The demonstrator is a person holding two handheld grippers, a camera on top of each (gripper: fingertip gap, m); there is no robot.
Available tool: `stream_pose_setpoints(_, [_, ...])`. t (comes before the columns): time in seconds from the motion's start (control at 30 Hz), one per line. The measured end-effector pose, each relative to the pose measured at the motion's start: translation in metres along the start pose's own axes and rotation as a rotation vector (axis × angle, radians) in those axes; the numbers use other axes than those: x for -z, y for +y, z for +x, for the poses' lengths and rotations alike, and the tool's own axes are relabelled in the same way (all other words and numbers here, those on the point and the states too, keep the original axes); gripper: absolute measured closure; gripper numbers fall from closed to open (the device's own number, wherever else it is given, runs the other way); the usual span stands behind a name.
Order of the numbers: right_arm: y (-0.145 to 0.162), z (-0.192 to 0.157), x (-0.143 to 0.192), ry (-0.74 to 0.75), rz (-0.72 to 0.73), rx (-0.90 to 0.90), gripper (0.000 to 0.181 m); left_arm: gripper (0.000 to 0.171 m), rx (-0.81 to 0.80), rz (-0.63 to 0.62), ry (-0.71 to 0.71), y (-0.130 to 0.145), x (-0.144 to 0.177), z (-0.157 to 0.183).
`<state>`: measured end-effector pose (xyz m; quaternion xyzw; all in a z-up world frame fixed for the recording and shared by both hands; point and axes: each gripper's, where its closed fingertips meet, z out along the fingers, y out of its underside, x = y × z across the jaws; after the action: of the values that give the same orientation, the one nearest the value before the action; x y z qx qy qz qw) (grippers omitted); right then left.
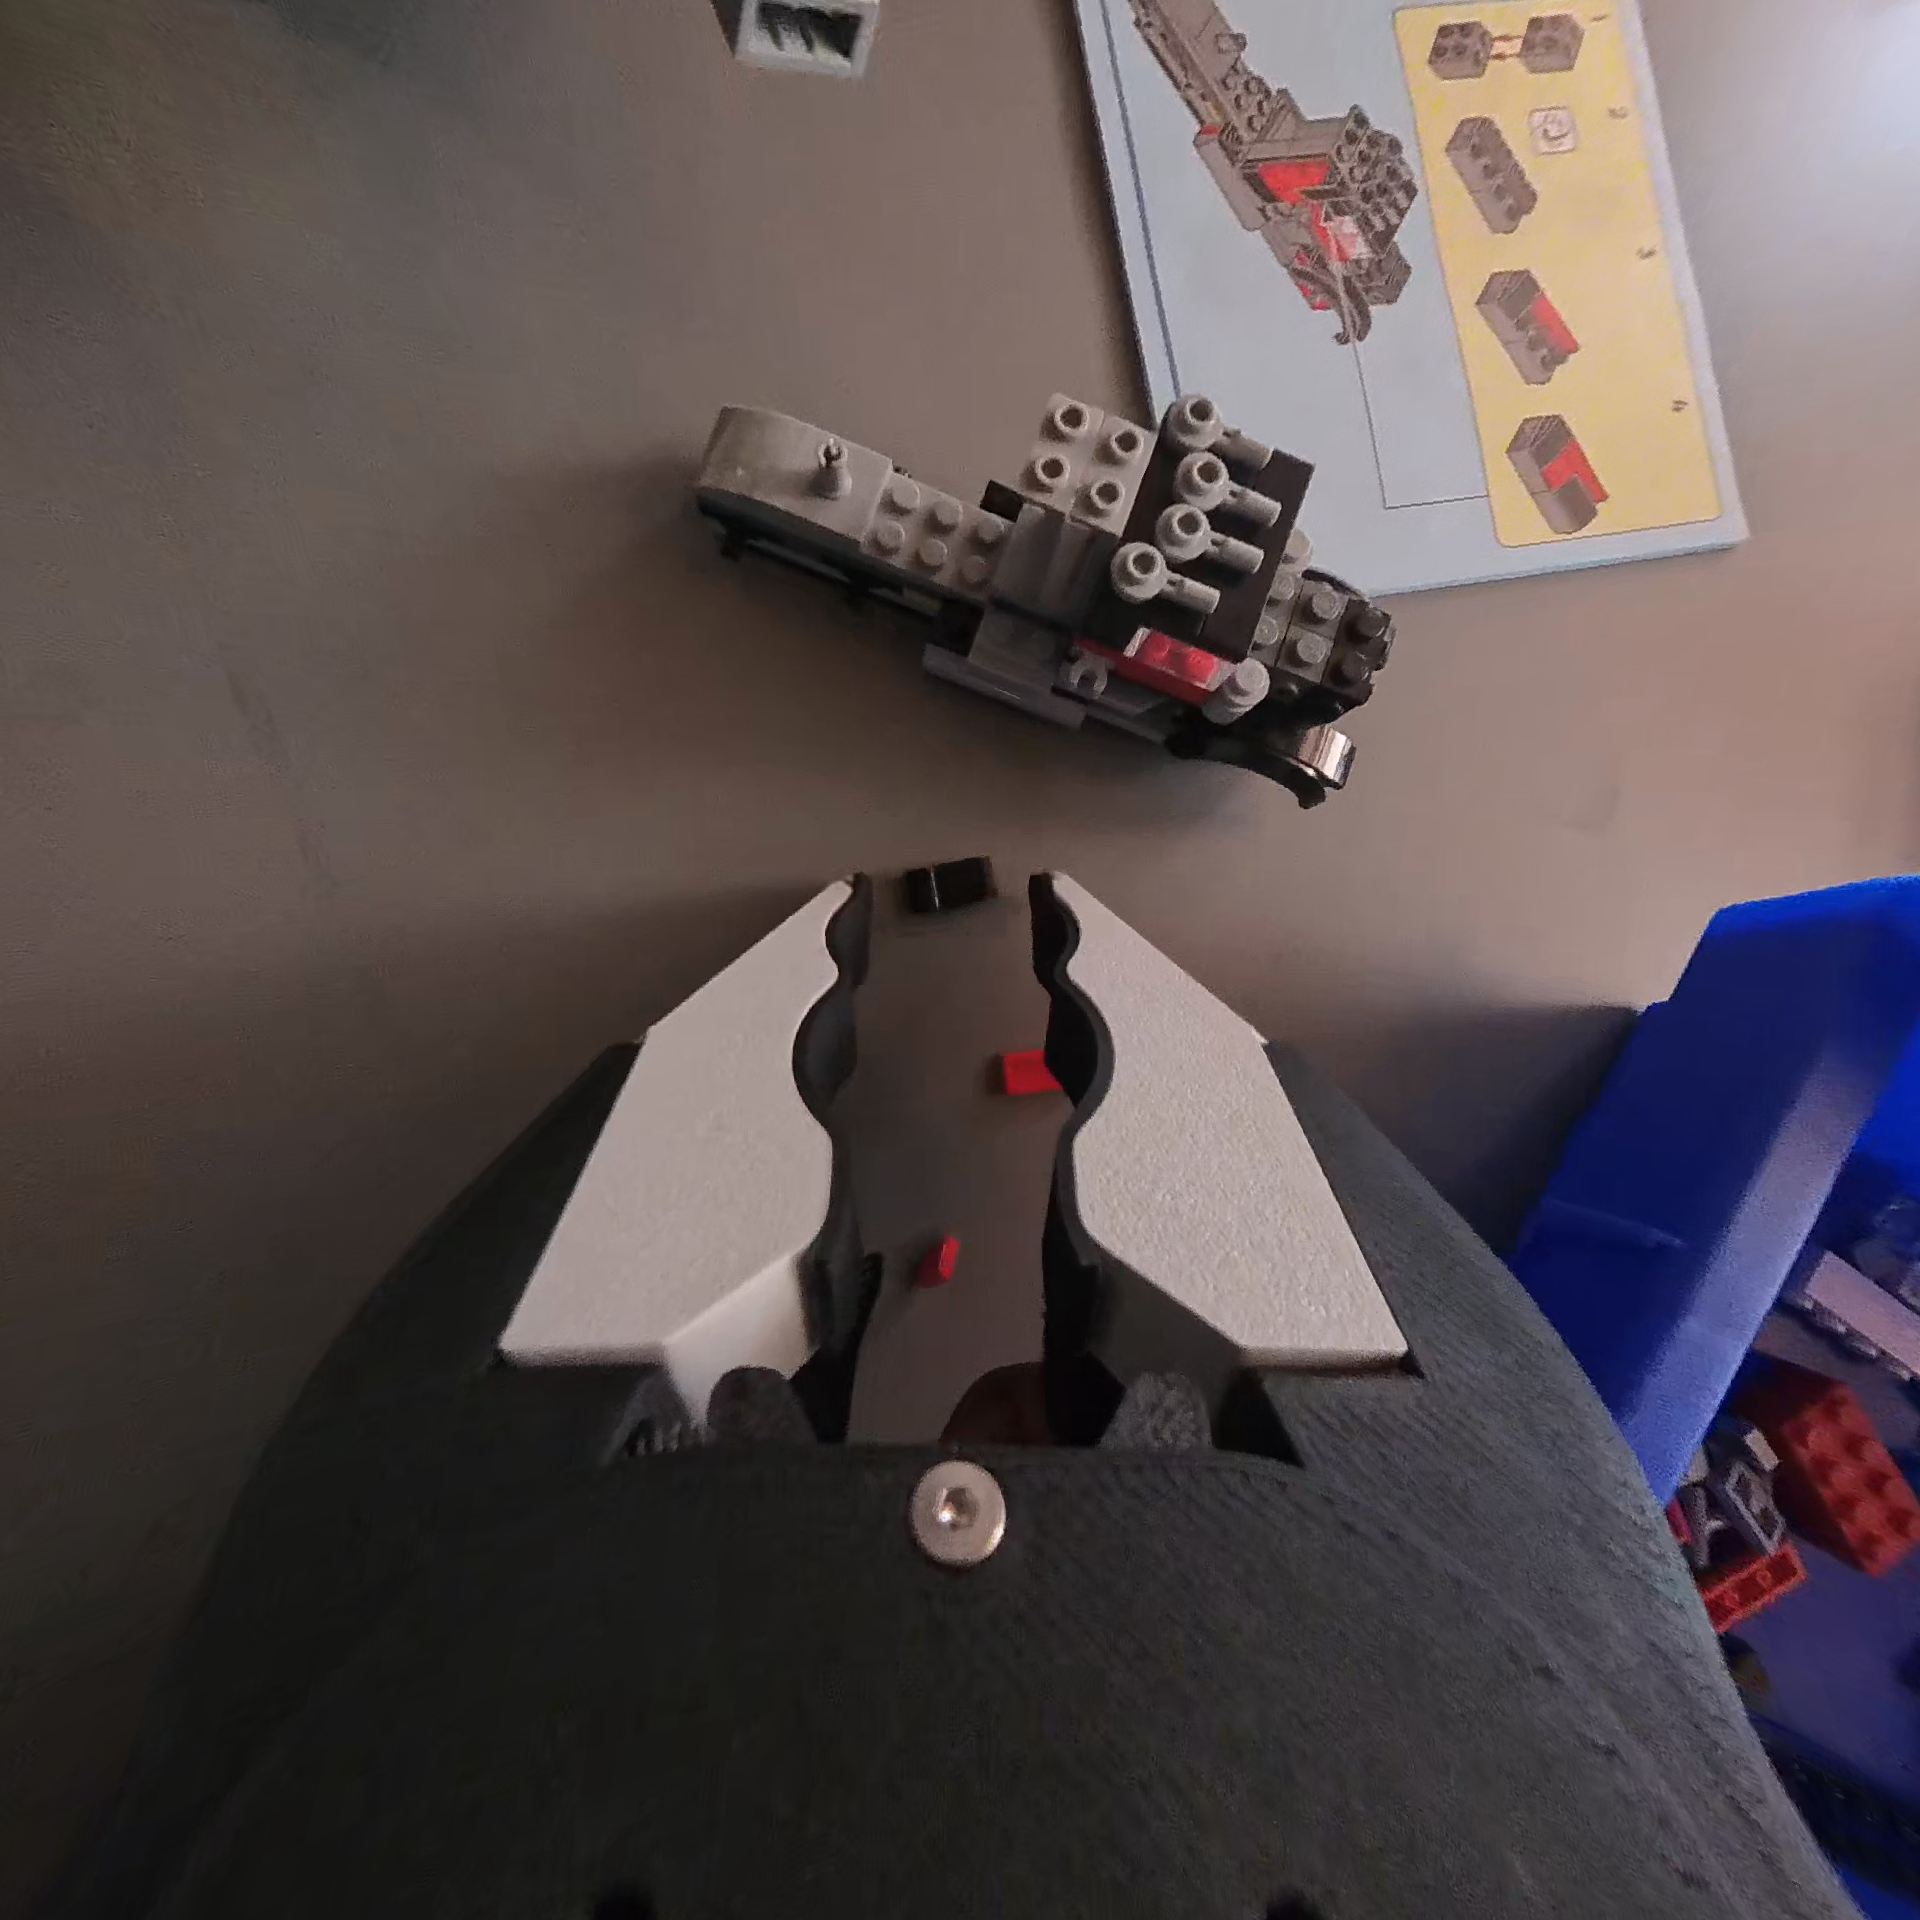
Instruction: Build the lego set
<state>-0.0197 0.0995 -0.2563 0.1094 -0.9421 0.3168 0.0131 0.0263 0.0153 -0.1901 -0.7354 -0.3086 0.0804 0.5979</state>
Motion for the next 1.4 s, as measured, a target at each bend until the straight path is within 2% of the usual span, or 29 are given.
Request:
stream_pose_setpoints(0.17, [0.001, 0.001, -0.001, -0.029, 0.007, -0.037, 0.163, 0.154, -0.014, 0.000, 0.013, 0.000, 0.000, 0.003])
stream_pose_setpoints(0.4, [-0.005, -0.005, 0.001, -0.058, 0.047, -0.069, 0.163, 0.154, -0.042, 0.001, 0.035, 0.000, 0.000, 0.009])
stream_pose_setpoints(0.57, [-0.037, -0.020, 0.023, -0.118, 0.154, -0.073, 0.164, 0.154, -0.092, 0.010, 0.051, -0.001, -0.001, 0.016])
stream_pose_setpoints(0.73, [-0.089, -0.047, 0.044, -0.261, 0.267, -0.061, 0.164, 0.154, -0.190, 0.010, 0.056, -0.001, -0.003, 0.023])
stream_pose_setpoints(0.9, [-0.118, -0.049, 0.046, -0.311, 0.264, -0.088, 0.164, 0.154, -0.241, -0.004, 0.063, 0.001, -0.006, 0.028])
stream_pose_setpoints(1.4, [-0.113, -0.048, 0.033, -0.323, 0.177, -0.080, 0.164, 0.154, -0.354, 0.011, 0.065, 0.000, -0.006, 0.037])
